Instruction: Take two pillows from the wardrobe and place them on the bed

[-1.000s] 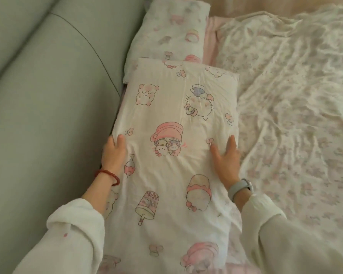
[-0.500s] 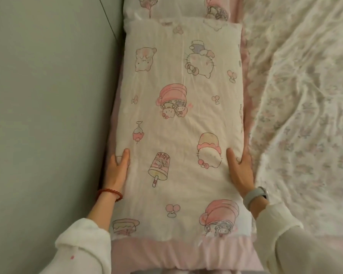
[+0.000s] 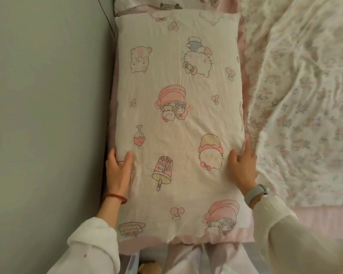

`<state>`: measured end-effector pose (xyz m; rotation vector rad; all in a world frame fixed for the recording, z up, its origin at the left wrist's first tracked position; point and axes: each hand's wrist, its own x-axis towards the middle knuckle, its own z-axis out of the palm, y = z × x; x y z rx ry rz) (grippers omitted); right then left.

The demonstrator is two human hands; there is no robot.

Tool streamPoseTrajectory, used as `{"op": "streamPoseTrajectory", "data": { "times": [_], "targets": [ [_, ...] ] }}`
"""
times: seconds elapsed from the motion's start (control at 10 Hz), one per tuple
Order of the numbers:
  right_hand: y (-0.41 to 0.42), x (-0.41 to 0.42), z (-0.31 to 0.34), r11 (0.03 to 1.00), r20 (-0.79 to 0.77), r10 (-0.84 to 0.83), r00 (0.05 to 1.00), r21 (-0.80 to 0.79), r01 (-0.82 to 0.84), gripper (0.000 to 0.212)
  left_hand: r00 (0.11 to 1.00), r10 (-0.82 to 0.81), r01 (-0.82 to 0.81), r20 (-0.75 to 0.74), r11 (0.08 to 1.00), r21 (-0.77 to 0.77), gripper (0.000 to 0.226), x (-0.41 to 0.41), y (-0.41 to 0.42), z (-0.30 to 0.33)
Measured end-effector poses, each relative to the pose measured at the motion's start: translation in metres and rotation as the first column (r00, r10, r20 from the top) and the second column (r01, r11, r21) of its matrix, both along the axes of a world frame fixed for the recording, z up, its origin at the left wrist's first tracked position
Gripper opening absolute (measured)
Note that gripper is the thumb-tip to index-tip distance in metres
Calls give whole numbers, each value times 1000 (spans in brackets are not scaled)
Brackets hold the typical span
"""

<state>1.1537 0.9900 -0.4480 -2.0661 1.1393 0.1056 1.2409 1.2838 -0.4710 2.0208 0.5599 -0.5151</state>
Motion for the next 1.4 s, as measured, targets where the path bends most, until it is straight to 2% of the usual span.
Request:
{"op": "streamPoseTrajectory", "data": {
  "times": [0.1,0.2,0.3,0.4,0.5,0.6,0.7,0.8,0.9,1.0,1.2,1.3,1.4],
  "targets": [
    [-5,23,7,992,197,-22,980,126,-4,33,1000,5,-5,2,984,-177,76,24,-12,5],
    [-9,37,14,984,172,-85,981,166,57,43,987,-74,103,146,974,-203,53,24,-29,16],
    [-18,37,23,992,201,-108,974,84,92,51,966,-136,175,218,970,-169,58,5,-35,17],
    [-34,28,25,997,138,-73,988,16,72,56,975,-140,168,174,973,-157,66,-11,-42,11],
    [-41,7,14,993,-44,15,999,121,-10,61,995,-67,76,72,990,-121,81,-21,-45,3],
    [-36,-15,8,989,-73,4,997,151,7,66,1000,-7,2,-24,981,-193,75,-27,-39,3],
    [-27,-22,10,999,69,-24,997,35,22,57,999,33,-31,10,984,-174,61,-30,-38,11],
    [-10,-33,13,996,147,-40,988,90,27,52,991,84,-71,105,989,-130,47,-31,-26,20],
    [16,-52,4,989,157,-12,987,149,-12,52,993,56,-50,107,997,-62,57,-32,-5,16],
    [19,-54,-8,987,103,2,995,160,-19,58,1000,10,-11,-17,997,-77,58,-35,0,4],
    [-6,-35,-8,975,-42,52,998,217,-42,48,994,-56,53,-96,998,-32,69,-28,0,-4],
    [-8,-37,0,972,-69,103,992,220,-85,47,993,-86,95,-78,987,132,68,-22,-3,5],
    [-15,-16,22,980,27,111,993,164,-114,57,960,-226,145,167,908,393,62,-2,-33,32]
  ]
}}
